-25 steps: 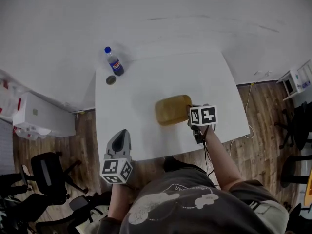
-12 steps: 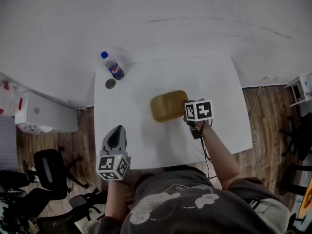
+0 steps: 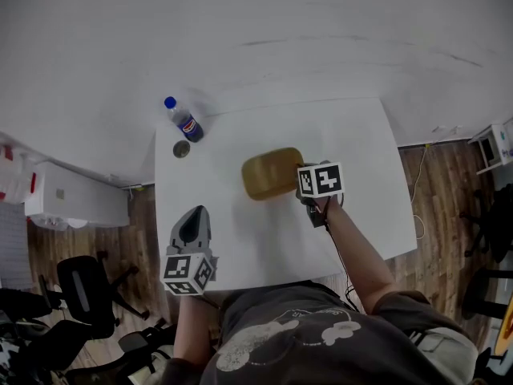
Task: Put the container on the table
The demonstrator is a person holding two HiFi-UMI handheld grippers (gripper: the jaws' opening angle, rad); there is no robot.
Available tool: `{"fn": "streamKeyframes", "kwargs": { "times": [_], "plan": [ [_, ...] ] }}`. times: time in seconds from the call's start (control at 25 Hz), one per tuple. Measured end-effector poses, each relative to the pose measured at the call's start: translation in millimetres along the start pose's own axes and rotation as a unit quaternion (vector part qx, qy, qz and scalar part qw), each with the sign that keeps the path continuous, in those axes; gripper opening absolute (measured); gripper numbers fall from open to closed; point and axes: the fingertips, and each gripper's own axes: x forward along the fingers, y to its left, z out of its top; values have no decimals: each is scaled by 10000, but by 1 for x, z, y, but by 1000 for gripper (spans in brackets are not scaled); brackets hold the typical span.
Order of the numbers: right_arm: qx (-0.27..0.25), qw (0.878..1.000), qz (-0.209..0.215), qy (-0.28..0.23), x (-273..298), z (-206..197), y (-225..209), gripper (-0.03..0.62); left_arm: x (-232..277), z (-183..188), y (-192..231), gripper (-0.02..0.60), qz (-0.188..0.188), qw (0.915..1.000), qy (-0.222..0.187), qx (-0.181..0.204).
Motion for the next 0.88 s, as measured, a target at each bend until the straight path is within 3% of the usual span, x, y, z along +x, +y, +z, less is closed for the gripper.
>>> {"fn": "streamKeyframes", "kwargs": {
  "times": [0.32, 0.52, 0.72, 0.88],
  "plan": [
    [306, 9988, -381, -26, 15, 21, -12, 0, 44, 15, 18, 11, -452, 9989, 18, 72],
    [401, 9974, -594, -13, 37, 37, -15, 0, 70, 21, 37, 11, -566, 9982, -14, 212],
    [469, 9961, -746, 82, 59, 46, -13, 0, 92, 23, 56, 11, -627, 9980, 8, 107],
    [554, 9952, -804, 112, 78, 53, -9, 0, 102, 24, 63, 11, -790, 9965, 7, 288]
  ]
}}
